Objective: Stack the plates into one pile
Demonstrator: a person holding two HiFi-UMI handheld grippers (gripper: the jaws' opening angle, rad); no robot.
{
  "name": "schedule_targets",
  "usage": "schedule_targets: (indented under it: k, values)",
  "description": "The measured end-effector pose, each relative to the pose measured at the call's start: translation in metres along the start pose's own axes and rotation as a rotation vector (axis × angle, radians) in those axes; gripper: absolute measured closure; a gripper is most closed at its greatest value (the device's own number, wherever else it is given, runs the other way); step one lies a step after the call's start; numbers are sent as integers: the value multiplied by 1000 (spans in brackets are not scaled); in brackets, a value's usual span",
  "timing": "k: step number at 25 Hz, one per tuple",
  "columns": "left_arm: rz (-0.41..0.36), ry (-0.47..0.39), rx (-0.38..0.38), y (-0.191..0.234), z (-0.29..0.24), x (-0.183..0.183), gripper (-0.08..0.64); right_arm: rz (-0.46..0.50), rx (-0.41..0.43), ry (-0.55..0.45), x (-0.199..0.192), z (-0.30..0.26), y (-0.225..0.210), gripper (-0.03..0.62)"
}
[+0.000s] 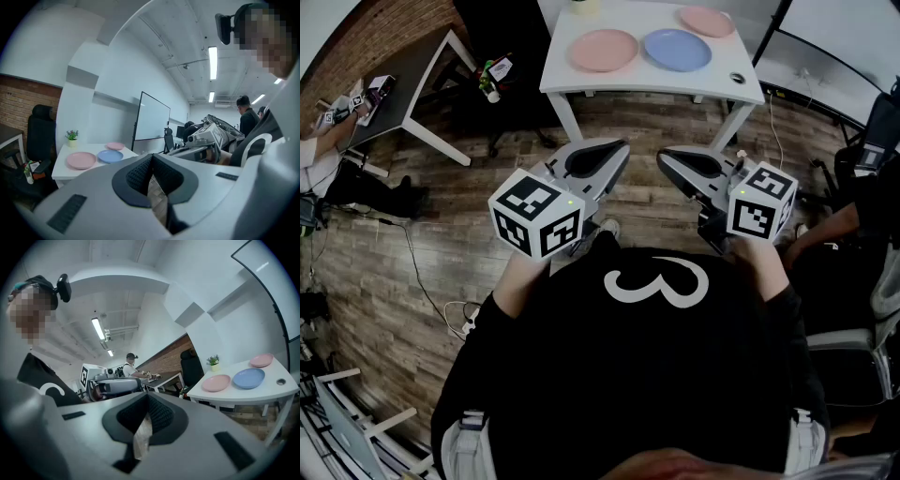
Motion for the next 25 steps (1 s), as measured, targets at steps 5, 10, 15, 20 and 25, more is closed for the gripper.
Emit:
schedule_targets:
  k: [5, 10, 15, 20, 25]
  values:
    - [18, 6, -3, 2, -1, -2, 543, -11, -7, 10, -4, 2, -2, 569]
    - [11, 20, -7, -1, -4, -6, 543, -13, -4, 7, -7, 2, -5, 569]
    - [18, 27, -4, 0, -10, -11, 543, -42, 16, 22, -15, 2, -13, 569]
    - [26, 46, -9, -2, -21, -28, 543, -98, 5, 24, -37, 7, -27, 568]
    - [30, 64, -14, 12, -44, -35, 543, -119, -4, 5, -40, 6, -53, 568]
Point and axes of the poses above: the fingertips, and each gripper's own axes: z backward along the fingers, y to its left, x out of its top, the point moved 9 cm from there along z, backward along the fingers, and after that the axes turned 14 degrees about x, right-handed, at the moved point
